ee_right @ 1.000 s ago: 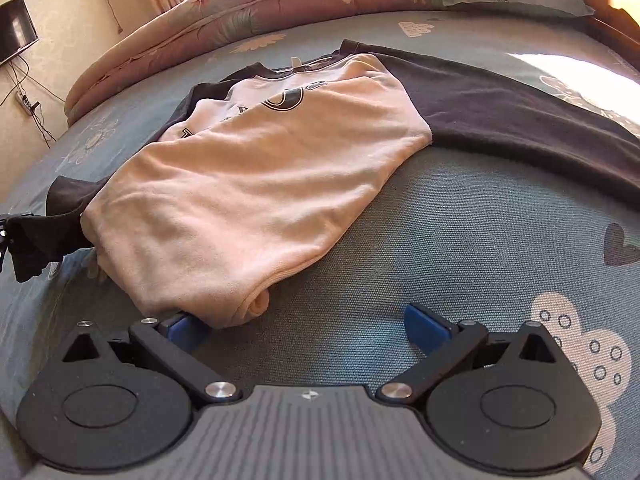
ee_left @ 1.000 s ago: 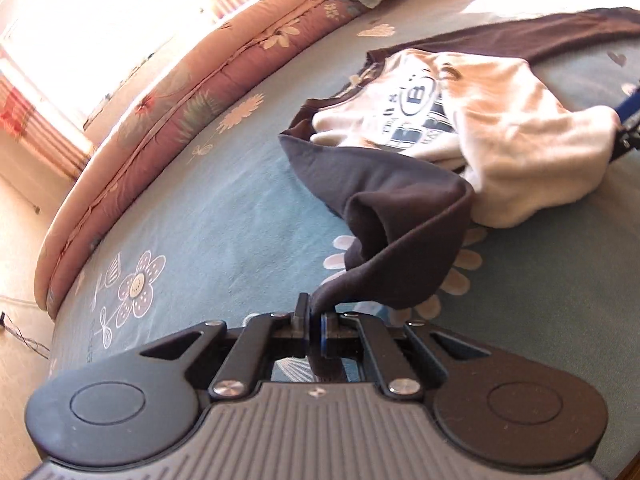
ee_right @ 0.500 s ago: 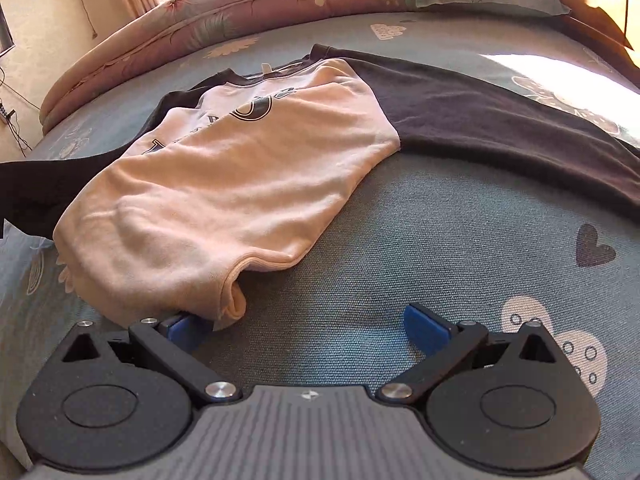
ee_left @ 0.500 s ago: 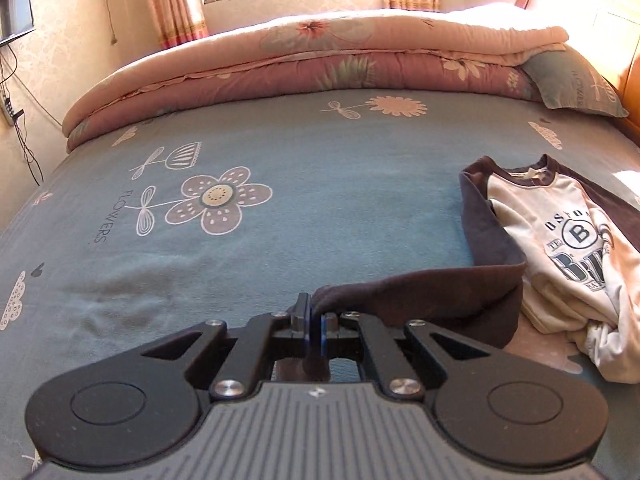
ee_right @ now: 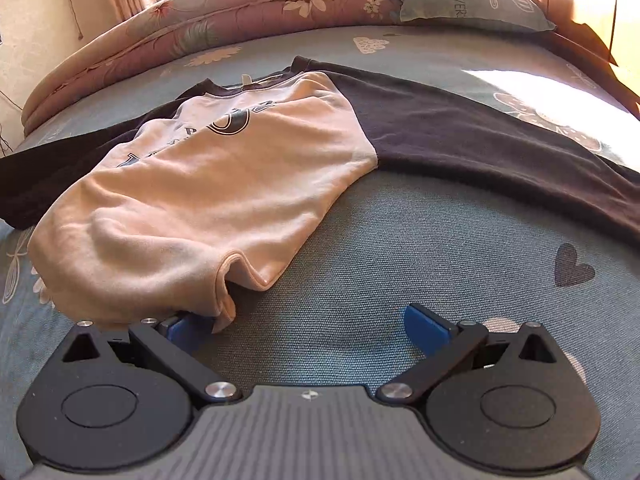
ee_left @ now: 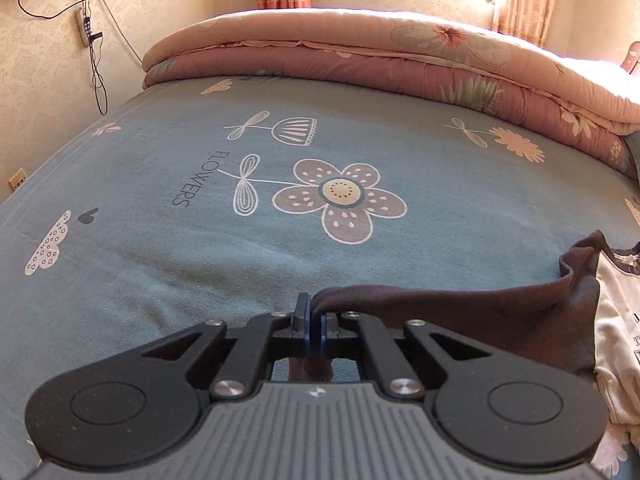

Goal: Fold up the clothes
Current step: 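Carry the held sleeve cuff with the left gripper across the sweatshirt body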

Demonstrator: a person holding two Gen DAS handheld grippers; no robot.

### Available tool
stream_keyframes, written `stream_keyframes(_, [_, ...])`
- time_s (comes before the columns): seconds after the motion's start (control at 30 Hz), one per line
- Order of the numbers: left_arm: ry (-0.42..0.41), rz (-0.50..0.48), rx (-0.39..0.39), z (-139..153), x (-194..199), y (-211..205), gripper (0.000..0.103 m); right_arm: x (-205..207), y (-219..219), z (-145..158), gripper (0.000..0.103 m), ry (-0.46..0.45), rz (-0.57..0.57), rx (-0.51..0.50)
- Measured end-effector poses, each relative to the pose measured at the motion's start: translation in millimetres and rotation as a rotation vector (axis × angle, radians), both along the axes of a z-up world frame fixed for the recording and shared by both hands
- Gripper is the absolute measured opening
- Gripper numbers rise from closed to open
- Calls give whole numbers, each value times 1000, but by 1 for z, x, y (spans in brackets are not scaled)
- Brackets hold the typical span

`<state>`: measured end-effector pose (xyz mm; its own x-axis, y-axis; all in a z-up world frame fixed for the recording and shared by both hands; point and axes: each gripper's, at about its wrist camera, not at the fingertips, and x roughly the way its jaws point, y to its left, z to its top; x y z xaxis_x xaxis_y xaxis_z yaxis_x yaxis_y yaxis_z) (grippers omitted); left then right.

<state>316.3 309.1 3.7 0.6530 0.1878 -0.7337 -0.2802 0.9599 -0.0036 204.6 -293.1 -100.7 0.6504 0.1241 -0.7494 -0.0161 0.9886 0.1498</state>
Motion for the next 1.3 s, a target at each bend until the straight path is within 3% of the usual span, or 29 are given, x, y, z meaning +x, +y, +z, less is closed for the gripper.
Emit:
stream_keyframes(0.27, [59,61,-38,-26,40,45,2,4,-2,2,103,-64,-77,-73])
stream_keyframes(0.37, [64,91,-54,-36,55,55,13,7,-7,1,103,-67,-128,-98])
stream_keyframes(0.47, [59,113,-80,-42,66,64,17,8,-9,-1,103,-65,-144,-98])
stream_keyframes(0.83, [-61,254,-197,-51,58,91,40,10,-5,-3,103,-81,-148,-113])
stream_keyframes(1.0, [-136,355,-289,-48,53,103,42,9,-5,-4,103,-77,-145,-99])
stream_keyframes(1.1, [-163,362,-412,-52,57,109,43,10,-5,-4,103,-78,-140,-91])
stream_keyframes(1.17, [-172,381,-448,-54,58,111,43,10,-5,-4,103,-76,-138,-87])
stream_keyframes(1.23, [-130,370,-409,-57,61,111,45,10,-5,-5,103,-72,-138,-80])
stream_keyframes(1.27, [-109,363,-388,-58,63,112,52,11,-6,-5,103,-69,-137,-74])
stream_keyframes(1.3, [-89,370,-288,-56,65,107,53,11,-6,-6,103,-67,-138,-73])
